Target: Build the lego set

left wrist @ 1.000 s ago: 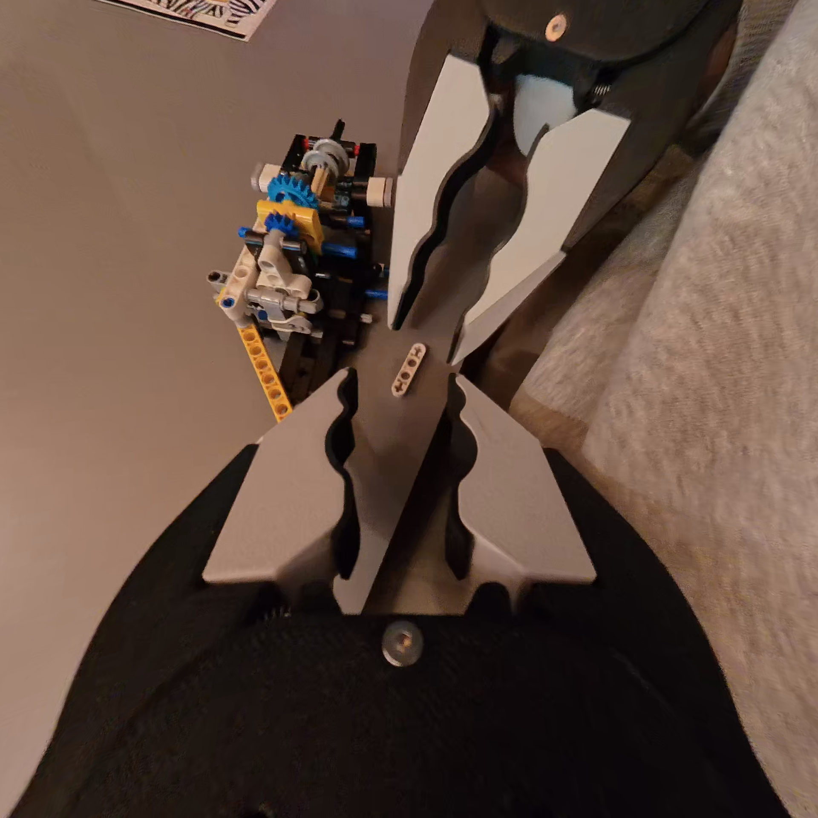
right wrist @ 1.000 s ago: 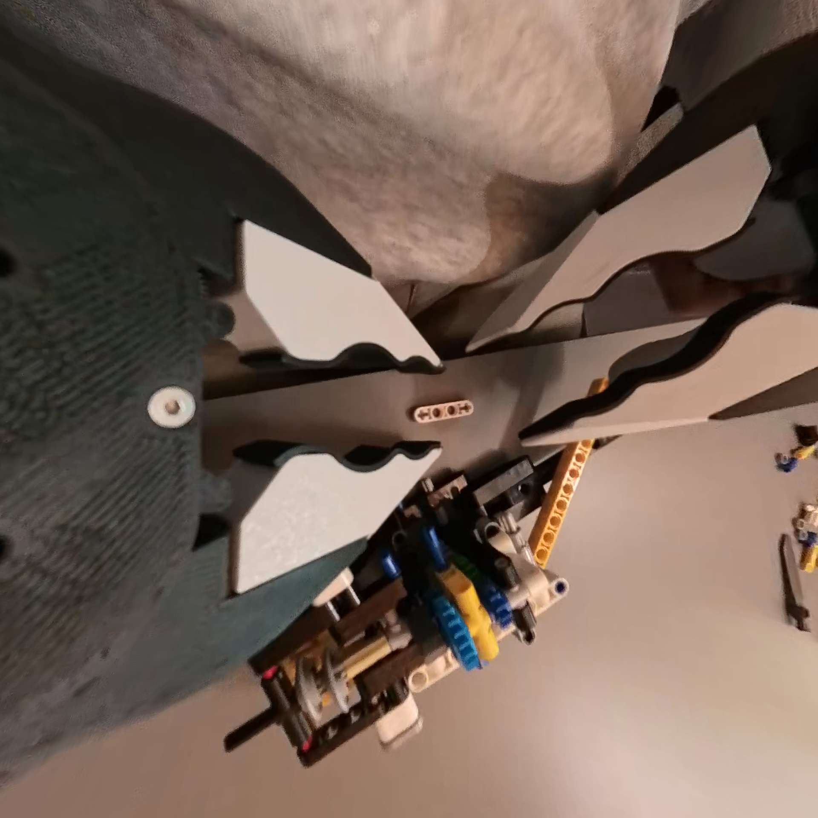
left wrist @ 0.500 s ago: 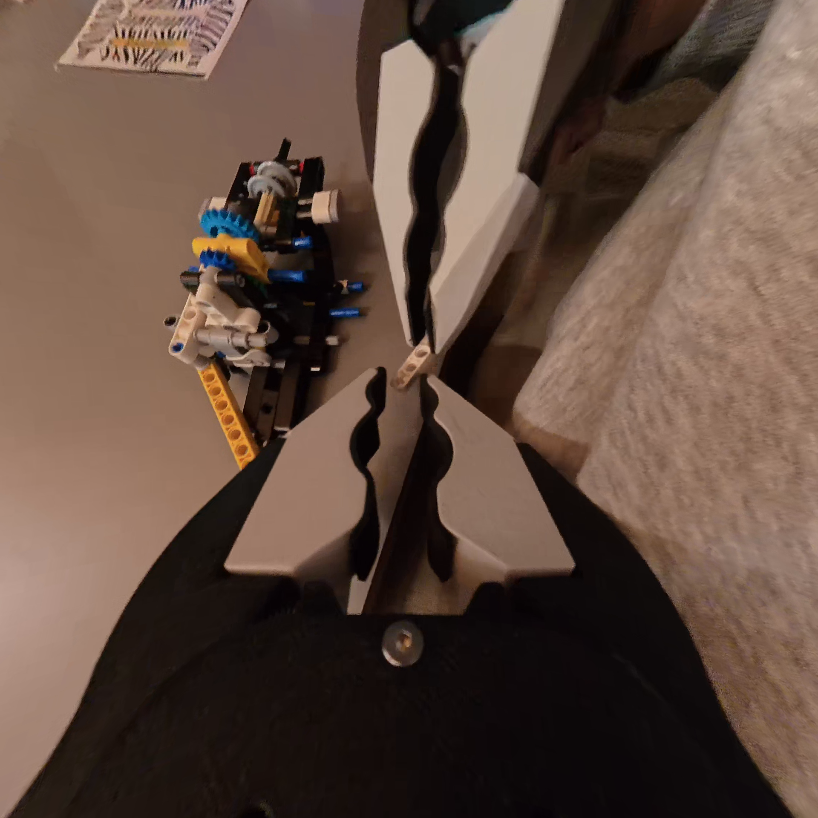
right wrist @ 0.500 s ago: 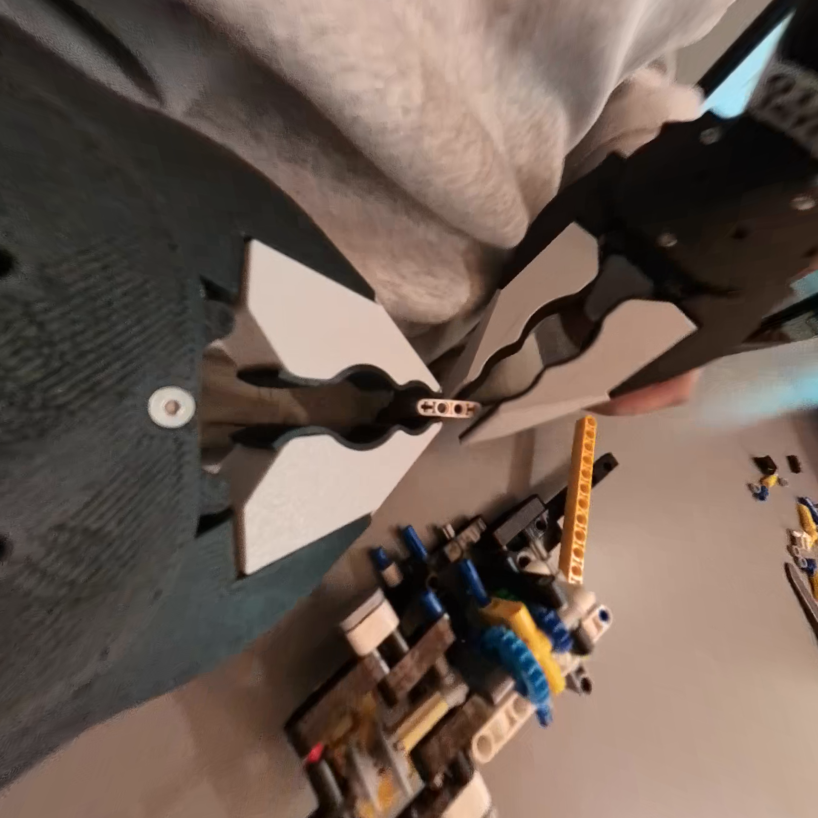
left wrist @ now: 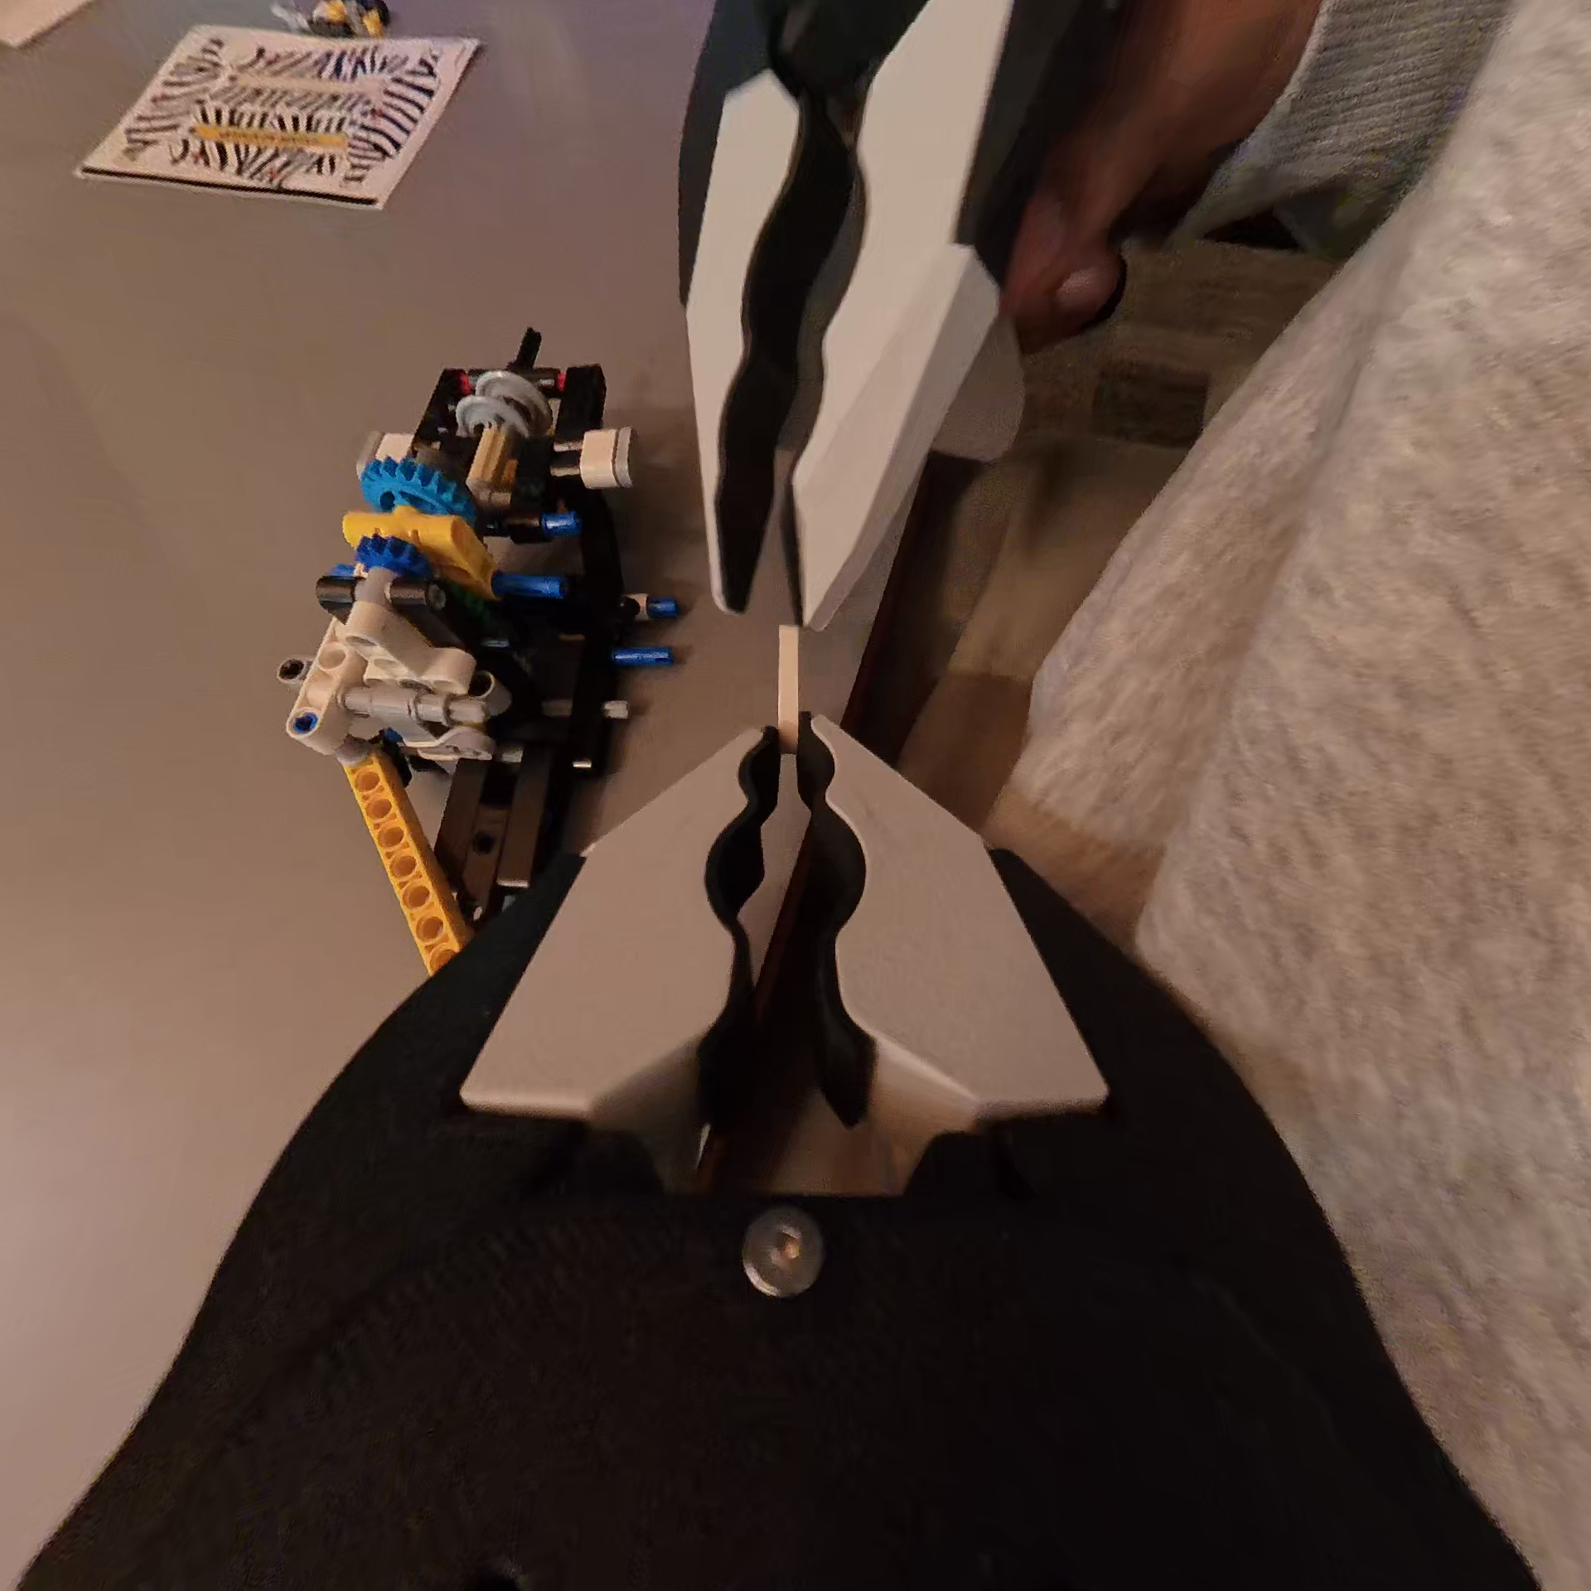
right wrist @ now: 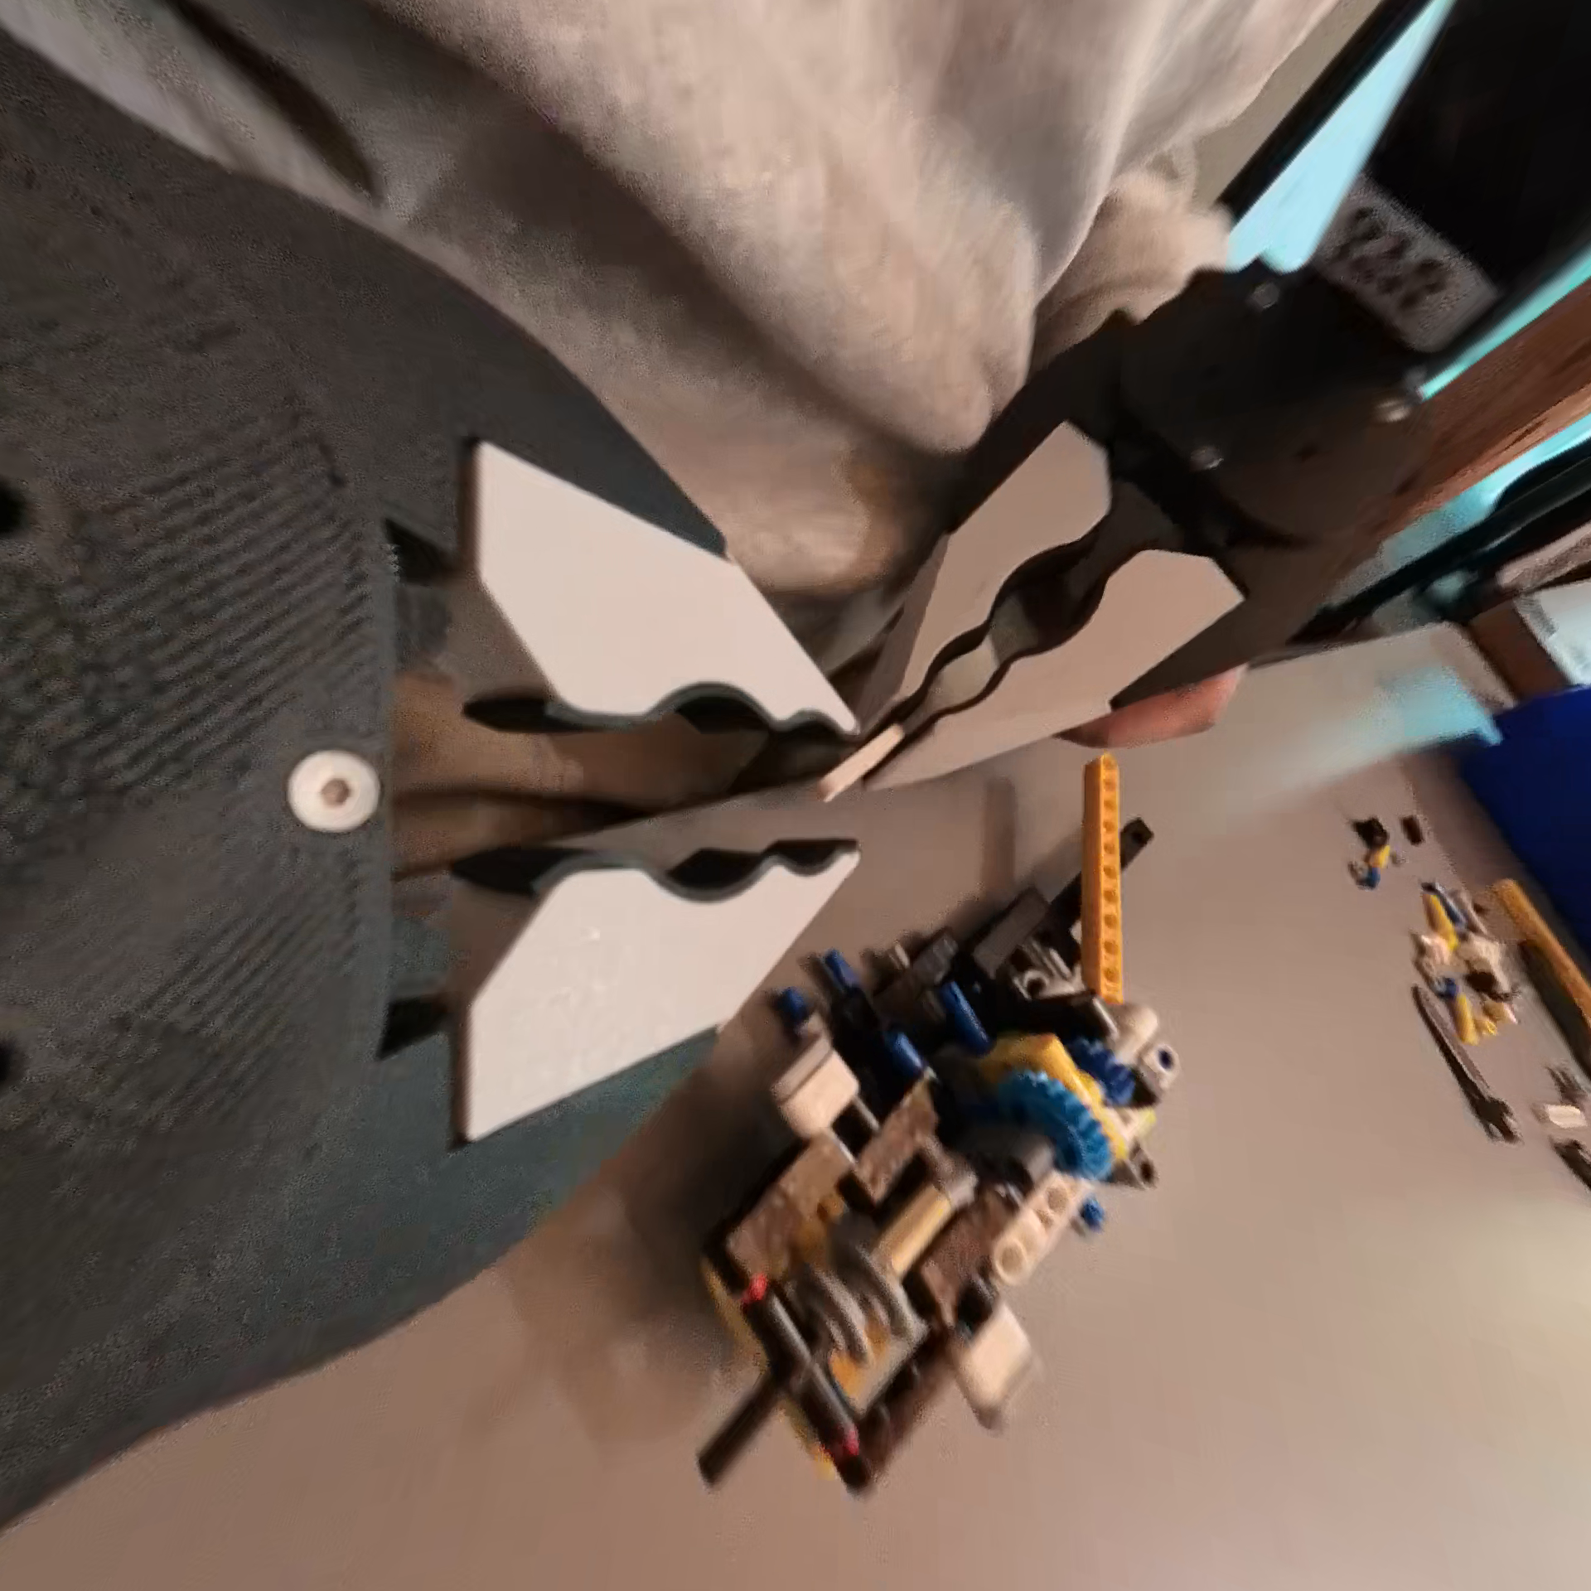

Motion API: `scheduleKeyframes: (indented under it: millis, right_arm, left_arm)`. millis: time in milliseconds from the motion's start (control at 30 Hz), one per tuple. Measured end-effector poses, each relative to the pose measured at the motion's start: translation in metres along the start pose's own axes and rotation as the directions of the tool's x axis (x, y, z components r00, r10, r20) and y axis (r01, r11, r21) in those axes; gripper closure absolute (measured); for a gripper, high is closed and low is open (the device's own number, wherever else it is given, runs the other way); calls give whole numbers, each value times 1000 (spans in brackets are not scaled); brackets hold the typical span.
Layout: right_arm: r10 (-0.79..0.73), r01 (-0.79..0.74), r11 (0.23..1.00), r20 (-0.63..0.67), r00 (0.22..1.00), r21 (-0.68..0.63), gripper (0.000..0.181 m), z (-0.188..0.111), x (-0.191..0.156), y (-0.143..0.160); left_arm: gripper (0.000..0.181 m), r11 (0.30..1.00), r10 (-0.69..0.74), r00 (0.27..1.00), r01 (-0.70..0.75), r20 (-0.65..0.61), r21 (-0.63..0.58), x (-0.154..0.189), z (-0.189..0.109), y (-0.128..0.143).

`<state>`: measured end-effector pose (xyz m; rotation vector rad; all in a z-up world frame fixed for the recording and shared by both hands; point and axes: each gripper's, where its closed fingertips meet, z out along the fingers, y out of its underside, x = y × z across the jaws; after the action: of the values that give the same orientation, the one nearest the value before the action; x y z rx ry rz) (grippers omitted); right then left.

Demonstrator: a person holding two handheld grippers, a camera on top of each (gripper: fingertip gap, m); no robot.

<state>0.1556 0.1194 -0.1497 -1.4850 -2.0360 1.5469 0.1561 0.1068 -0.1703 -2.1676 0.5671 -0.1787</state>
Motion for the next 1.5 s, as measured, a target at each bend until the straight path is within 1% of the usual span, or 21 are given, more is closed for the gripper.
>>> scheduleKeyframes:
  millis: [67, 133, 233, 333, 400, 567, 600, 700, 767, 800, 833, 900, 1000, 1100, 1167, 1200, 1233, 1300, 1400, 1467, 1500]
  right_arm:
    - [-180, 176, 983, -97, 979, -51, 151, -2, 4, 2]
    - [-331, 311, 941, -167, 929, -132, 152, -2, 7, 7]
    - [-439, 408, 895, -194, 877, -183, 156, 0, 6, 8]
    - [-454, 422, 886, -174, 874, -194, 163, 2, 3, 9]
    - [-479, 445, 873, -177, 860, -201, 175, 1, 3, 8]
    - [-497, 455, 860, -179, 849, -232, 178, 0, 7, 9]
    - [-496, 447, 860, -192, 847, -248, 178, 0, 11, 10]
    - [-529, 440, 828, -221, 819, -348, 178, -3, 28, 19]
    - [-556, 450, 804, -220, 802, -389, 178, -1, 34, 23]
    - [-557, 450, 801, -212, 803, -395, 178, 1, 35, 25]
    - [-555, 451, 800, -200, 808, -396, 178, 3, 34, 25]
    - [-551, 452, 801, -188, 813, -392, 178, 6, 34, 25]
    - [-546, 453, 803, -172, 820, -387, 178, 10, 34, 20]
    - [-523, 443, 817, -154, 838, -369, 178, 15, 31, 16]
    - [-504, 428, 830, -153, 850, -357, 178, 20, 29, 14]
    - [-495, 418, 836, -158, 855, -354, 178, 22, 29, 14]
    - [-486, 409, 841, -164, 858, -353, 178, 24, 27, 13]
    - [-469, 385, 851, -189, 862, -357, 178, 28, 27, 13]
    - [-463, 357, 858, -254, 849, -368, 178, 31, 33, 9]
    - [-438, 331, 875, -284, 853, -353, 178, 34, 34, 6]
    - [-425, 316, 882, -299, 854, -350, 178, 35, 35, 5]
  left_arm:
    - [178, 1000, -7, 1000, 7, 8, -18, -2, 2, 2]
    - [178, 1000, -11, 1000, 12, 3, -17, -2, 3, 1]
    - [178, 1000, -10, 1000, 10, 0, -16, -2, 5, -1]
    - [178, 1000, -18, 1000, 18, -14, -11, -1, 7, -2]
    - [178, 1000, -29, 999, 29, -25, -4, -1, 7, -4]
    - [177, 999, -47, 999, 47, -2, -11, -9, 9, -5]
    - [169, 999, -39, 999, 40, 34, -19, -15, 8, -5]
    - [132, 999, 8, 986, -2, 168, -37, -35, 3, -4]
    - [129, 1000, 0, 971, 8, 237, -30, -47, 0, -6]
    - [117, 999, -12, 966, 20, 259, -27, -52, 0, -7]
    - [113, 999, -16, 968, 25, 250, -34, -52, 1, -6]
    - [108, 999, -16, 975, 27, 221, -46, -50, 3, -6]
    - [109, 999, 24, 975, -16, 223, -39, -53, -2, -10]
    - [114, 999, 50, 955, -50, 293, -6, -73, -20, -15]
    - [111, 999, 13, 949, -22, 314, 25, -92, -31, -13]
    - [109, 1000, -16, 955, 12, 295, 16, -98, -31, -7]
    - [99, 999, -37, 962, 42, 271, -12, -102, -29, 0]
    - [85, 995, -11, 969, 34, 245, -91, -108, -22, 15]
    - [84, 983, 77, 971, -35, 227, -181, -111, -8, 27]
    - [83, 985, 80, 979, -50, 185, -164, -105, 0, 24]
    - [88, 988, 73, 984, -48, 165, -150, -102, 1, 23]
